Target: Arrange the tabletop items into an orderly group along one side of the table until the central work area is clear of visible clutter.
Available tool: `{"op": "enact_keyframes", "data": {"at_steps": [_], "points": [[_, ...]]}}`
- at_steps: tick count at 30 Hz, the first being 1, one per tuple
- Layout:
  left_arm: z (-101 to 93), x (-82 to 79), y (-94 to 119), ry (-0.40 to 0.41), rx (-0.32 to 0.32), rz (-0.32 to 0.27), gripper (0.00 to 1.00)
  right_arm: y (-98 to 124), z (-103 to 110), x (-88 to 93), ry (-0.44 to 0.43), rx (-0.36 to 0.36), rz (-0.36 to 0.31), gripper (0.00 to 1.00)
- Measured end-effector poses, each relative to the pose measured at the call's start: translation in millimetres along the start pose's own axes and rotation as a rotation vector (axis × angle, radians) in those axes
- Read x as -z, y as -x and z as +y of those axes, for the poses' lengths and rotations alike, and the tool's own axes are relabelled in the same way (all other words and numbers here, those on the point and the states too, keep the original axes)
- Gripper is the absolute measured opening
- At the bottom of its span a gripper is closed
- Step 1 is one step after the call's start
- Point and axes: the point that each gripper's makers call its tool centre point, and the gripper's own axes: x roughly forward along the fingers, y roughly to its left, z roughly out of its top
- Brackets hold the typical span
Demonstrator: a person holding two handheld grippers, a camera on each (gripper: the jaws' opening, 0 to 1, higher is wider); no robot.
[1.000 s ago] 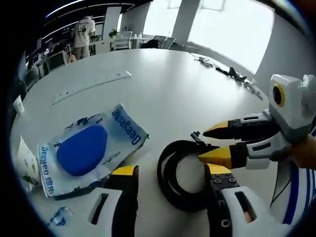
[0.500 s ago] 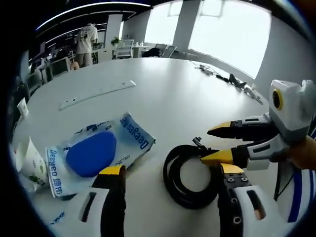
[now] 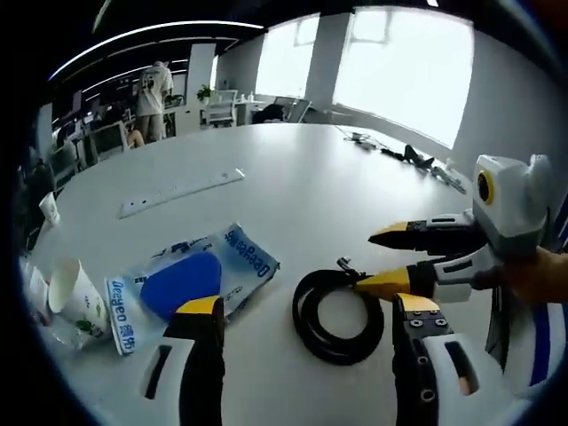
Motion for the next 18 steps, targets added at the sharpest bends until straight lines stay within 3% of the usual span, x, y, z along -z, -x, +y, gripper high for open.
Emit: {"op": "enact_keyframes", "data": {"at_steps": [4,12,18], "points": [[9.0,-1.3,21,0.056,-0.020,-0.054,0.79,8,4,-7.5,-0.002,0.011,-0.038,0.41],[24.5,-18.9,63,0.080,-0.065,-0.167,0.84,16,16,-31.5,-0.032,-0.009,-0.121,0.43],[52.2,-3.4,98,0.124,-0.146,-0.197,0.87,16,42,-46.7,-0.012,-0.061,-0.158,0.43]]}}
